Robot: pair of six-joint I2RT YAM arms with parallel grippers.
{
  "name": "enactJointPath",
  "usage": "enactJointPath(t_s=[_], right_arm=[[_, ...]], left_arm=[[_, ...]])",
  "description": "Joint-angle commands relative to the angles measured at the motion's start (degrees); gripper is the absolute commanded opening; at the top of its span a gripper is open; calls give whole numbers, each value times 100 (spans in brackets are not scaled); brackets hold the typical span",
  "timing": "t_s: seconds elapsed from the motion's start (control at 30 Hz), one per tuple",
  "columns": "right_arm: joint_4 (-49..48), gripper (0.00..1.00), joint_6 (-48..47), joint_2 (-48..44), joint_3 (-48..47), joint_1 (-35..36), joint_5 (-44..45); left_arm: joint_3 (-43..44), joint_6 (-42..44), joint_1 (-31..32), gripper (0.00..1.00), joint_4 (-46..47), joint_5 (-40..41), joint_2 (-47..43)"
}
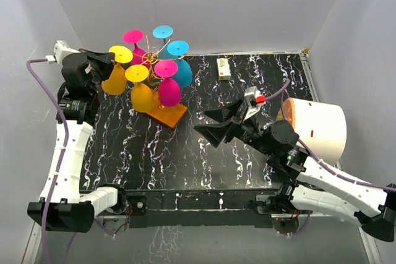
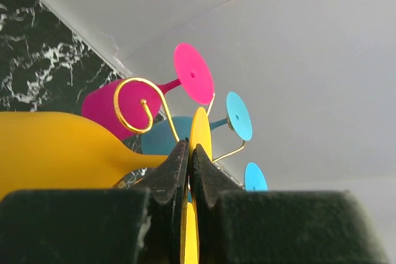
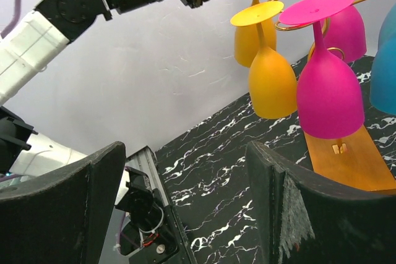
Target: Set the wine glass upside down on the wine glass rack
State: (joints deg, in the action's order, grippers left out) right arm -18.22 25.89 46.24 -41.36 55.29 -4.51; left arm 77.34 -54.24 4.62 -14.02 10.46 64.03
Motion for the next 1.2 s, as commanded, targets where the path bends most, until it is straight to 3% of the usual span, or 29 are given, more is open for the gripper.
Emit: enactJointPath(t_s=[0.0,0.4,1.17], right_arm=[[-294,76,31,-67,-24,16,-12],[-353,76,4,167,-73,13,-75],[-317,76,-23,337,-116,15,36]], left_arm=[[-463,-765,-241,0,625,-970,-75],[-746,-945,-378,0,1490,-1395,271],[-376,-371,-850,0,1629,-1257,802]])
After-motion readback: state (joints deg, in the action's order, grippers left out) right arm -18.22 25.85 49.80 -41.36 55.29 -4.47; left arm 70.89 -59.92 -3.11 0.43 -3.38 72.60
